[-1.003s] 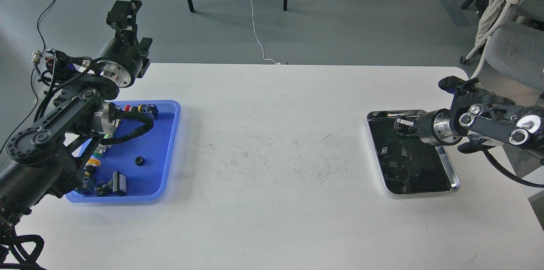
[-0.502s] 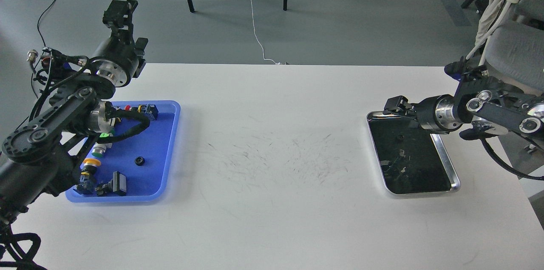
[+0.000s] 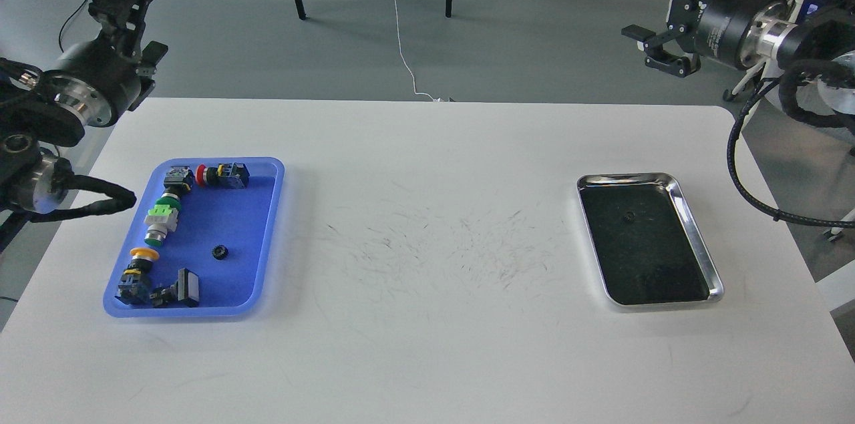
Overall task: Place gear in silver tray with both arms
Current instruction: 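Withdraw the right gripper up from the silver tray, then grasp another small black gear in the blue tray with the left gripper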
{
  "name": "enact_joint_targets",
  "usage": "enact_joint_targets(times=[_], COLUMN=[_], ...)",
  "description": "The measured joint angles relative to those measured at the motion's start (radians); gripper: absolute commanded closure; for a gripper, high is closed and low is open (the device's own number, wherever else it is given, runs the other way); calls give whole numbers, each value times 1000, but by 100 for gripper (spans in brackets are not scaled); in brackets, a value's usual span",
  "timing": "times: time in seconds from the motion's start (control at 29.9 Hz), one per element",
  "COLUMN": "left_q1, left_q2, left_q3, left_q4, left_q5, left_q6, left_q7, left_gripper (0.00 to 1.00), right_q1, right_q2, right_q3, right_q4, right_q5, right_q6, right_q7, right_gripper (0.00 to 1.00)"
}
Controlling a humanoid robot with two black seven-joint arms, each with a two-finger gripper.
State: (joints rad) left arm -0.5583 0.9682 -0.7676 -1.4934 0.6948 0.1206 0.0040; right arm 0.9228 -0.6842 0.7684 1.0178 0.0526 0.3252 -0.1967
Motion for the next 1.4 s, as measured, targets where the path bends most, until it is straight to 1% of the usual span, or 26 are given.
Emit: enact_joint_targets(times=[0.1,0.2,0.3,0.4,0.47,0.57,0.74,0.9,1.24,1.4], left_q1=[24,29,31,36,37,37,38,50,108,109], left_q2=[161,274,320,322,301,249,143,52,-26,-67], left_q3=[89,172,254,328,382,442,489,504,504,504], left_q4=[-151,-243,-265,-254,-224,-169,-84,23,116,170], left_q5=[7,60,216,445,605,797,948,1116,1161,1176], left_q6=[-2,-7,-25,-35,-36,-33,-29,-28,-31,-31], left_q7=[0,0,-1,-7,-12,-15,-15,-18,-31,-34], left_gripper=[2,2,2,2,2,3,3,5,6,14], right_q1=[-123,-264,-400,-512,-559,-582,-585,-585,-585,-585], right_q2=[3,21,68,122,144,155,164,167,167,167], right_q3=[109,202,278,331,345,351,354,355,354,351], right_q4=[-1,7,14,16,16,15,12,17,30,30], right_q5=[157,265,313,322,323,323,321,320,320,319], right_q6=[14,26,49,89,105,116,125,122,110,110], right_q7=[21,30,33,34,35,45,51,51,51,51], right_gripper=[4,4,4,4,4,4,4,4,4,4])
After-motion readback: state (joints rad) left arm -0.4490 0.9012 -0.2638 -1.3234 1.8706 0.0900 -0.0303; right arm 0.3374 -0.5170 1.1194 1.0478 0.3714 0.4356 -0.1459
